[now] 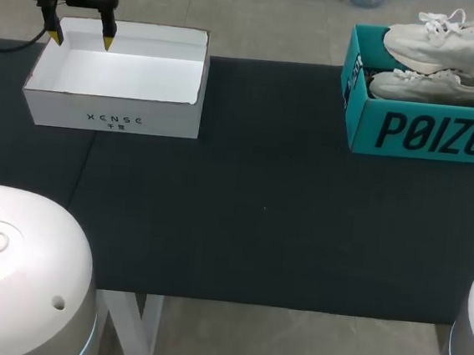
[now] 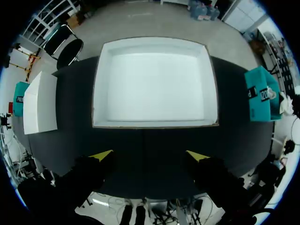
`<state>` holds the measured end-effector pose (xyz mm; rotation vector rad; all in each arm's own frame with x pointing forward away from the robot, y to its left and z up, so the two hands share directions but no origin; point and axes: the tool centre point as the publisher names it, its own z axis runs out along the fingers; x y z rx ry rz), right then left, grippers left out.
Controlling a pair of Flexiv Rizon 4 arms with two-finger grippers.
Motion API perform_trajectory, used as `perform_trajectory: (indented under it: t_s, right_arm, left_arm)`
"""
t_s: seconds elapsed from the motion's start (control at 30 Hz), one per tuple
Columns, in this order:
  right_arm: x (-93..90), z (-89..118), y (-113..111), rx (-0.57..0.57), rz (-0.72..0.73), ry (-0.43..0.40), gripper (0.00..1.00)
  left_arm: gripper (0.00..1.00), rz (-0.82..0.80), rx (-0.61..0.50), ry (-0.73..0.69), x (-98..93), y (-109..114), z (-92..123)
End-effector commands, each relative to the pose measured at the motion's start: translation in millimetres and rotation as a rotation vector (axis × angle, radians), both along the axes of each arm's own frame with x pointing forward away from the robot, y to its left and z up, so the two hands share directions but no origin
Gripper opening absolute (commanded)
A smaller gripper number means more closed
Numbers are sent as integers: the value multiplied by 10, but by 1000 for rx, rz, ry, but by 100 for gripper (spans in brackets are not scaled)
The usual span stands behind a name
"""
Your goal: Take the shoe out of the shoebox, open the shoe tongue, remove and reinsert the insole, then place the shoe into the shoebox
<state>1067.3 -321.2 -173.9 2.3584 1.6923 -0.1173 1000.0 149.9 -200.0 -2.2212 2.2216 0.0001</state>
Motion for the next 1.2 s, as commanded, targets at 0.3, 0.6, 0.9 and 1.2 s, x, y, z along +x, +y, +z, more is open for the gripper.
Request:
perform_trajectory:
  t_s: [0.3, 0.6, 0.9, 1.2]
  right_arm:
    - [-672, 331, 409, -101, -112, -86, 0]
    - [-1241, 332, 1012, -121, -38, -97, 0]
    - [-1712, -14, 1612, -133, 73, -28, 0]
    - [-2135, -298, 2128, -142, 121, 0, 0]
  left_arm:
    - [100, 0, 0, 0, 0, 0, 0]
    - [100, 0, 0, 0, 0, 0, 0]
    - [100, 0, 0, 0, 0, 0, 0]
    - [100, 0, 0, 0, 0, 0, 0]
